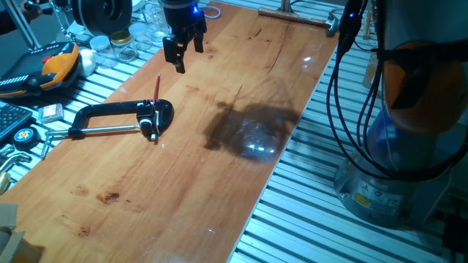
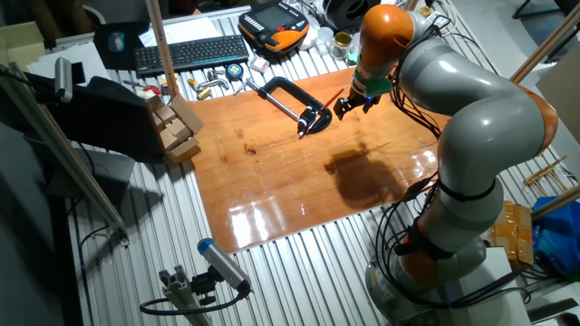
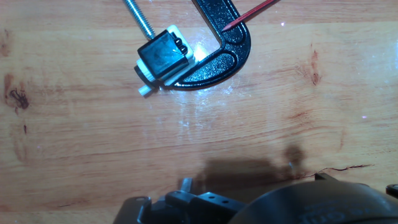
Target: Insert the pencil into the pencil sharpener
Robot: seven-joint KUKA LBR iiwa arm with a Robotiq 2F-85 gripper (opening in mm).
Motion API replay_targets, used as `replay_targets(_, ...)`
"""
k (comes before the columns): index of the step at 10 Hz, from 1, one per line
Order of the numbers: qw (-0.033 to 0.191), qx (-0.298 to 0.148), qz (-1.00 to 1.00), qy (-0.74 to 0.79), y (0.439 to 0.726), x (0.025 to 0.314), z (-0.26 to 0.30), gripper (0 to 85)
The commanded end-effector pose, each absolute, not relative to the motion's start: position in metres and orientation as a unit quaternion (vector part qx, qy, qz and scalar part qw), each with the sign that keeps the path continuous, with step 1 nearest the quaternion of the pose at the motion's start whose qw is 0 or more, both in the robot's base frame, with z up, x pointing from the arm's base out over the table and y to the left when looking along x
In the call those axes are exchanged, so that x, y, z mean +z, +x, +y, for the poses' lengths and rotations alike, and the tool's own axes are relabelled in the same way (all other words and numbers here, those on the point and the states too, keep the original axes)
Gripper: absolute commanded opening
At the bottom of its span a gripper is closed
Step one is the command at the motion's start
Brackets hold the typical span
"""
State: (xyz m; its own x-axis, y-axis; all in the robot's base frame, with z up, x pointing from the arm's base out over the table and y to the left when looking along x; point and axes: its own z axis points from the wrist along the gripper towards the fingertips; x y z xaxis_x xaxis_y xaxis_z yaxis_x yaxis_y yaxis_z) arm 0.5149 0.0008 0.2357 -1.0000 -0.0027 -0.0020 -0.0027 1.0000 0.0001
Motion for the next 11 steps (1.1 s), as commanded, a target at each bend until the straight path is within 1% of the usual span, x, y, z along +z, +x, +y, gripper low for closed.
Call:
replay_targets(1,0.001,0.000,1.000,-0.001,0.5149,0.2357,0.0007,0.0)
replay_targets(2,-0.024,-0.005,1.000,-0.012,0.5154,0.2371,0.0014,0.0)
replay_targets(11,-0.023,-0.008,1.000,-0.008,0.5162,0.2382,0.0022,0.0)
